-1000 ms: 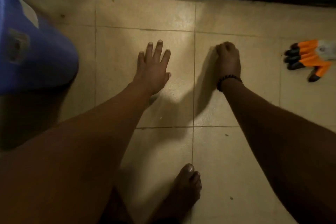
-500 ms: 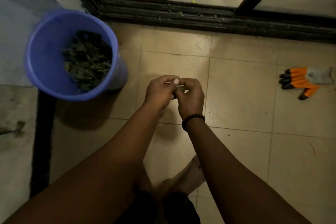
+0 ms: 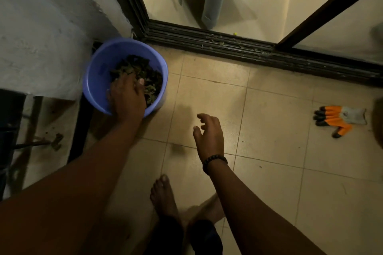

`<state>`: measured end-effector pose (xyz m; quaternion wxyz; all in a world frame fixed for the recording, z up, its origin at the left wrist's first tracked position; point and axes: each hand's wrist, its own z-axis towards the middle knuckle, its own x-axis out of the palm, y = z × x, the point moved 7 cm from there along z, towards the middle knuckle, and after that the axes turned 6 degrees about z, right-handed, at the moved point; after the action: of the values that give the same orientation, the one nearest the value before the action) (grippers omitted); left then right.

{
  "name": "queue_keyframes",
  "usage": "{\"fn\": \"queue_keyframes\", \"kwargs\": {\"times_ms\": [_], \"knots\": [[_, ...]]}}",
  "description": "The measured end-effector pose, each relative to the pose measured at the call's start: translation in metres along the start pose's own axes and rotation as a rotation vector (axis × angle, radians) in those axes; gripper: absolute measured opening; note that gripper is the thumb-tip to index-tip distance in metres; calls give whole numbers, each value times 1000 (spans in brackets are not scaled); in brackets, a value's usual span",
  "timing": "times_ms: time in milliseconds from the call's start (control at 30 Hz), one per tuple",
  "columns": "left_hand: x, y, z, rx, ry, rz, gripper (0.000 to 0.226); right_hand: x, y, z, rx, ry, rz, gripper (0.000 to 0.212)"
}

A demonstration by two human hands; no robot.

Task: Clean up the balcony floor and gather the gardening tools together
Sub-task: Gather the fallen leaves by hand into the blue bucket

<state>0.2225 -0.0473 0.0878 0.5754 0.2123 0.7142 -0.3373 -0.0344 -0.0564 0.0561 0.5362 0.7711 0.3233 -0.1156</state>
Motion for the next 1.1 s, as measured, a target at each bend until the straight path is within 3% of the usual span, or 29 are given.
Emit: {"fn": "queue_keyframes", "kwargs": {"times_ms": [100,267,467,567,833,1000,1100], "knots": [[-15,-35,-45,257,-56,42,35,-23,-23,-36,-47,-37,-377,43],[4,-79,-139,577,211,158,40,-67,-55,-102,10,-2,-689,56],[-22,-143,-214,905,411,347,52,-133,-35,-152,62,-7,-738,59],[-61,-187,-232,940,400,370,60,-178,-9,-163,97,-82,-750,62],[-208,-322,-276,1264,311,287,52,-317,85,-214,163,-295,-706,69],[-287,-354,-304,1325,304,308,49,-383,125,-273,245,-373,-641,65],[-319,-382,-328,1455,296,372,50,-417,137,-304,293,-422,-629,64]]}}
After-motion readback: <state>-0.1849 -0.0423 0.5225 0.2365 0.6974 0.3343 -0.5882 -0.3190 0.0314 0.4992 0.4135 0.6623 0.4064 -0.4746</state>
